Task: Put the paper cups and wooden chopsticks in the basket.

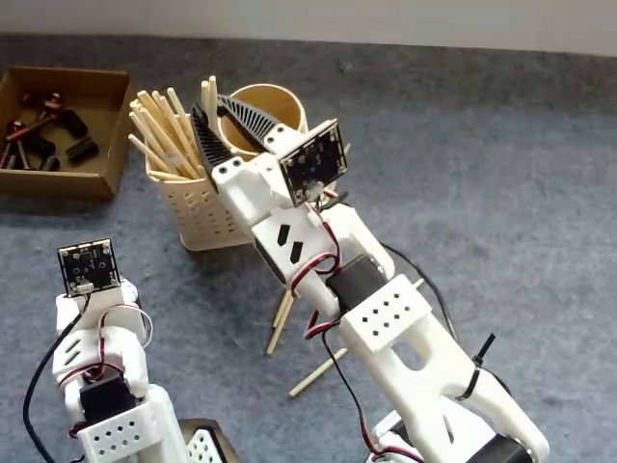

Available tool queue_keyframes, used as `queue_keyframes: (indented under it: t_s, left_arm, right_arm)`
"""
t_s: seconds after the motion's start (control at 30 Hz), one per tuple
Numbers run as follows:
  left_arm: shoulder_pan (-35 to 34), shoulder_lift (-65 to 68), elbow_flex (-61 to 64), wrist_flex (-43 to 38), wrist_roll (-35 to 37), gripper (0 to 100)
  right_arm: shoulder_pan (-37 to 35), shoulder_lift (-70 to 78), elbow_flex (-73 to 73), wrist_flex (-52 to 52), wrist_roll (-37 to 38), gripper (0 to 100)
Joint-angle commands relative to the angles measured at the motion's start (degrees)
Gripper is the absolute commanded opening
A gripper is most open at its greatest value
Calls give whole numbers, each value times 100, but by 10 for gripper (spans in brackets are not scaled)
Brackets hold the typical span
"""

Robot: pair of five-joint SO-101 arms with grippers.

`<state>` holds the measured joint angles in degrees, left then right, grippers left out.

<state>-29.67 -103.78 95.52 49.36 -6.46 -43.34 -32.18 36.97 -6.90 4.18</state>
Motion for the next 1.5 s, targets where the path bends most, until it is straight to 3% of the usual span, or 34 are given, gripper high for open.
queue_keyframes:
  t_s: [0.0,0.17,0.83,0.93,1.03,1.17,1.47]
  left_arm:
    - [92,-66,-13,-114,-44,14]
    - [92,-66,-13,-114,-44,14]
    - [92,-66,-13,-114,-44,14]
    - [92,-66,-13,-114,-44,14]
    - [92,-66,-13,-114,-44,14]
    - [92,-66,-13,-114,-44,14]
    - [92,-66,-13,-114,-44,14]
  right_arm:
    - [-48,-75,40,-127,70,29]
    - [-57,-92,215,-119,70,147]
    - [-57,-1332,-189,2158,70,152]
    - [-57,-1525,-189,2510,70,112]
    - [-57,-1648,-189,2580,70,4]
    - [-22,-1886,-189,2905,70,5]
    - [268,-3169,-171,5156,62,4]
